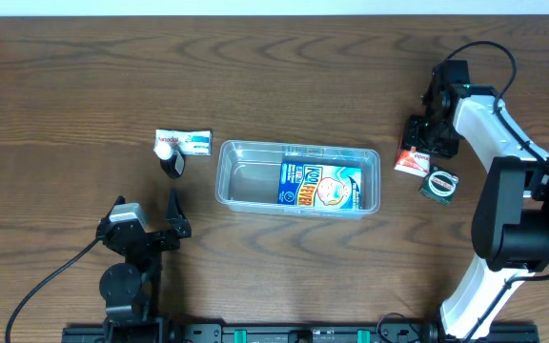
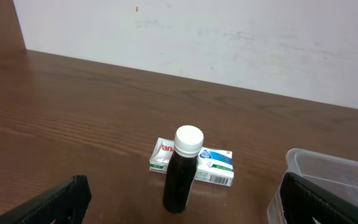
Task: Pack container
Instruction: 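Lift the red box and carry it toward the container, then lower the red box into the container's left end and release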
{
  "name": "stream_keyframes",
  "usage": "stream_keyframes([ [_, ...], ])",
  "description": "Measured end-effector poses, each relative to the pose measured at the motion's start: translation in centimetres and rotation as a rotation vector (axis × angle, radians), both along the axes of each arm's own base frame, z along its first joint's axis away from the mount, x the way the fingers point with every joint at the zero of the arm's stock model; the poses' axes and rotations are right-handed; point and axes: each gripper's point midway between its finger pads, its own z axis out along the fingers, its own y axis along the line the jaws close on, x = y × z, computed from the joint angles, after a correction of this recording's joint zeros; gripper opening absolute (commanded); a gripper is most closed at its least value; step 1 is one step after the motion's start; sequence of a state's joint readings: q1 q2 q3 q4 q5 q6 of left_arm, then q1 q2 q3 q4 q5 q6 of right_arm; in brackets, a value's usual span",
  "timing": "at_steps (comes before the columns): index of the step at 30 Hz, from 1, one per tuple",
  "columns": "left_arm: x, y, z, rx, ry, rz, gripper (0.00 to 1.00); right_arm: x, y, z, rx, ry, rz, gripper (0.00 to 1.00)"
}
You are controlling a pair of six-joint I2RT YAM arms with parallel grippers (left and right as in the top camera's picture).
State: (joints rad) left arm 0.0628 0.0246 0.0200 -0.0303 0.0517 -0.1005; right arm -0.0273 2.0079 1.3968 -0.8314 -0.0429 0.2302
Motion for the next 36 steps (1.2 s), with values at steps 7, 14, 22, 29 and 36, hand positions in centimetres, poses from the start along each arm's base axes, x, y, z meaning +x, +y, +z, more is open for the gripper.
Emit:
stream_keyframes([
  [7, 0.0, 0.0, 0.0, 0.0, 0.0, 0.0, 0.98, -1.2, 0.0, 0.6, -0.002, 0.061, 0.012, 0.6],
  [14, 0.0, 0.0, 0.0, 0.0, 0.0, 0.0, 0.98, 0.3, 0.4, 5.9, 0.02, -0.012, 0.034, 0.58],
  [22, 0.0, 0.0, 0.0, 0.0, 0.0, 0.0, 0.98, 0.9, 4.5, 16.4, 0.241, -0.267, 0.105, 0.57],
  [29, 0.0, 0.0, 0.0, 0.0, 0.0, 0.0, 0.98, -1.9, 10.8, 21.4, 0.495, -0.325, 0.262, 0.57],
  [36, 0.0, 0.0, 0.0, 0.0, 0.0, 0.0, 0.98, -6.0, 16.7, 21.6, 0.563, -0.225, 0.415, 0.58],
])
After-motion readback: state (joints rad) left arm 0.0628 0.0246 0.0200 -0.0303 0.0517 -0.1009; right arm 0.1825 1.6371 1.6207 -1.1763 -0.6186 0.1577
